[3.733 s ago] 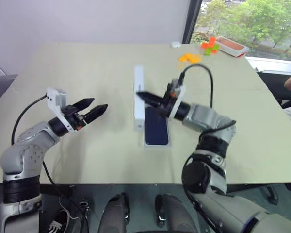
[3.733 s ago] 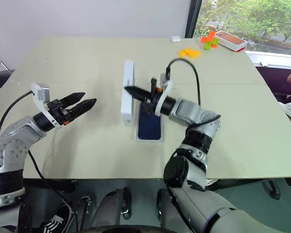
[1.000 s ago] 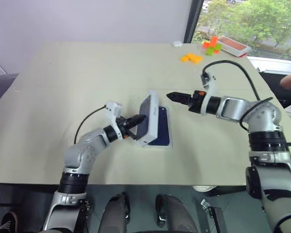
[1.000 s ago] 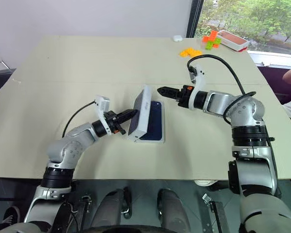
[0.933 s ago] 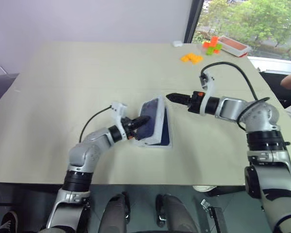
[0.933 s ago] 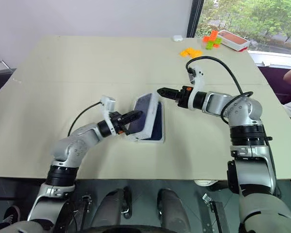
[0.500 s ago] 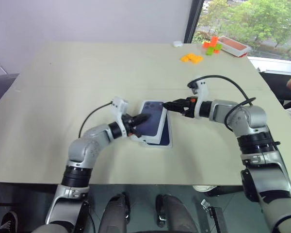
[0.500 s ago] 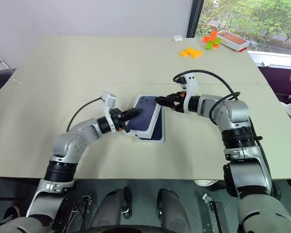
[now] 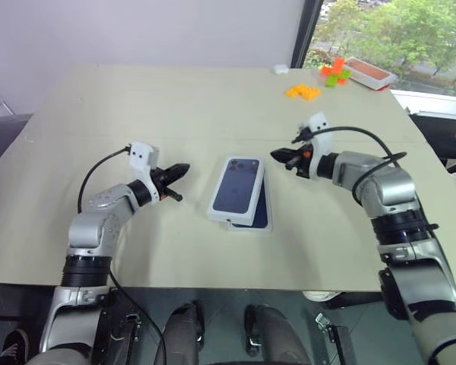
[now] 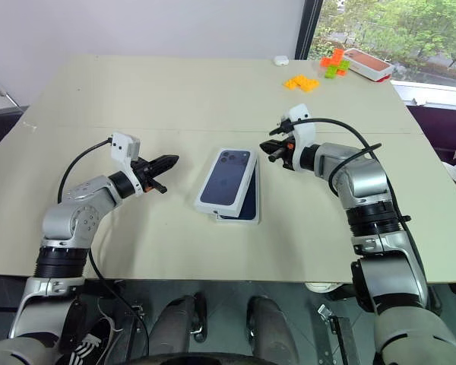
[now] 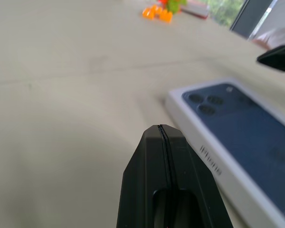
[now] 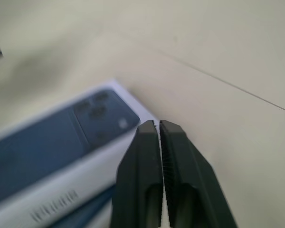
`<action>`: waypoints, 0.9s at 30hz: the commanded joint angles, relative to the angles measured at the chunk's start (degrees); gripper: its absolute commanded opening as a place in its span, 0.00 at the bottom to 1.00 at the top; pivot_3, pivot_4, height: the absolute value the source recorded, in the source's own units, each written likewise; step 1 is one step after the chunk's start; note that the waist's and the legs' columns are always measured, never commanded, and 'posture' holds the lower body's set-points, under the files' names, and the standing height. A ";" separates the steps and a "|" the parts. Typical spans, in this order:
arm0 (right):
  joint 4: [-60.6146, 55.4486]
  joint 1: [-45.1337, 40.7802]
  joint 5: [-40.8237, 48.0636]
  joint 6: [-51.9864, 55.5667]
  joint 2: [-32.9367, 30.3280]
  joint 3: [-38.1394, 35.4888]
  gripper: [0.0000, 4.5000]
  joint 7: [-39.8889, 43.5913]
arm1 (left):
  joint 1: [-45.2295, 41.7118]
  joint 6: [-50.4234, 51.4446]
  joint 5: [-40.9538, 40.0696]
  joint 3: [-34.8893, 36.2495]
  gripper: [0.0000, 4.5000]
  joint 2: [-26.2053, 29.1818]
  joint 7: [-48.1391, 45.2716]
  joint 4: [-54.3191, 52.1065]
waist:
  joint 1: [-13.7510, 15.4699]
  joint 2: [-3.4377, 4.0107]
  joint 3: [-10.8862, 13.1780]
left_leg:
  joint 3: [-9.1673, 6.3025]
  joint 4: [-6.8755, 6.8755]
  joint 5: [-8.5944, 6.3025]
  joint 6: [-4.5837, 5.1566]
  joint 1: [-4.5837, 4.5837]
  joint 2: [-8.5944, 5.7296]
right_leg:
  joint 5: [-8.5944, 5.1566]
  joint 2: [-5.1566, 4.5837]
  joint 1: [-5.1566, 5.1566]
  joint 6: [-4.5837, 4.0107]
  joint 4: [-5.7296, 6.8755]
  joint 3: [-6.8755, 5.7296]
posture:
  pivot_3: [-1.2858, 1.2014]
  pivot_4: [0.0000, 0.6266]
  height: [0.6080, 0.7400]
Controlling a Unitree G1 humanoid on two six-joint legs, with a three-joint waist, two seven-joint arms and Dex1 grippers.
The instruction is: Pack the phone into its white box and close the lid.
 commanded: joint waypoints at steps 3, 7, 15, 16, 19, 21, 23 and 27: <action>-4.36 2.02 -6.05 -5.32 -2.90 2.06 0.01 2.61 | -1.30 0.01 2.44 -2.74 0.00 0.51 -1.69 1.58 | -0.05 0.00 0.00 | 0.01 -0.01 0.00 0.00 0.02 0.00 | 0.00 0.01 -0.01 0.00 0.01 0.00 | 0.52 0.24 1.00; -7.17 4.21 -7.61 -5.74 -2.97 3.05 0.01 4.57 | -2.66 -0.51 3.26 -4.86 0.00 -1.61 -2.93 3.70 | -0.02 0.00 0.00 | 0.00 0.01 0.00 -0.01 0.04 0.00 | 0.00 0.03 0.00 0.00 0.05 0.00 | 0.52 0.24 1.00; -11.93 6.59 -8.26 -2.84 -1.85 3.75 0.01 5.60 | -5.14 2.28 2.58 -5.60 0.00 -4.11 -4.13 5.26 | -0.04 0.00 0.00 | -0.01 0.09 0.00 0.00 0.07 -0.01 | 0.01 0.03 0.02 0.00 0.15 0.00 | 0.52 0.24 1.00; -12.55 6.95 -8.40 -2.60 -1.72 4.04 0.01 5.74 | -5.15 2.48 2.55 -5.87 0.00 -4.40 -4.35 5.03 | -0.02 0.00 0.00 | -0.01 0.09 0.00 0.00 0.08 0.00 | 0.01 0.03 0.03 0.00 0.16 0.00 | 0.52 0.24 1.00; -14.08 7.69 -7.99 -1.03 -0.57 4.08 0.01 5.68 | -5.03 4.12 1.85 -6.11 0.00 -5.56 -4.49 3.69 | -0.02 0.00 0.00 | -0.01 0.12 0.00 -0.01 0.08 0.00 | 0.01 0.03 0.02 0.01 0.18 0.00 | 0.52 0.24 1.00; -14.75 8.01 -8.13 -0.44 -0.03 4.24 0.01 5.78 | -4.93 4.87 1.53 -6.05 0.00 -6.36 -4.48 2.81 | -0.02 0.00 0.00 | -0.01 0.16 0.00 -0.01 0.08 -0.01 | 0.01 0.03 0.03 0.01 0.22 0.00 | 0.52 0.24 1.00; -14.97 8.23 -8.58 -0.50 0.21 4.45 0.01 5.93 | -4.75 5.04 2.20 -6.58 0.00 -6.85 -4.42 2.33 | -0.02 0.00 0.00 | -0.02 0.21 0.01 -0.01 0.08 -0.01 | 0.01 0.03 0.03 0.01 0.27 0.00 | 0.52 0.24 1.00; -15.15 7.94 -8.28 0.64 0.78 4.06 0.01 5.98 | -4.84 5.82 2.24 -7.08 0.00 -7.84 -4.46 1.27 | -0.02 0.00 0.00 | -0.04 0.36 0.00 -0.01 0.08 0.00 | 0.00 0.02 0.03 -0.01 0.45 0.00 | 0.52 0.24 1.00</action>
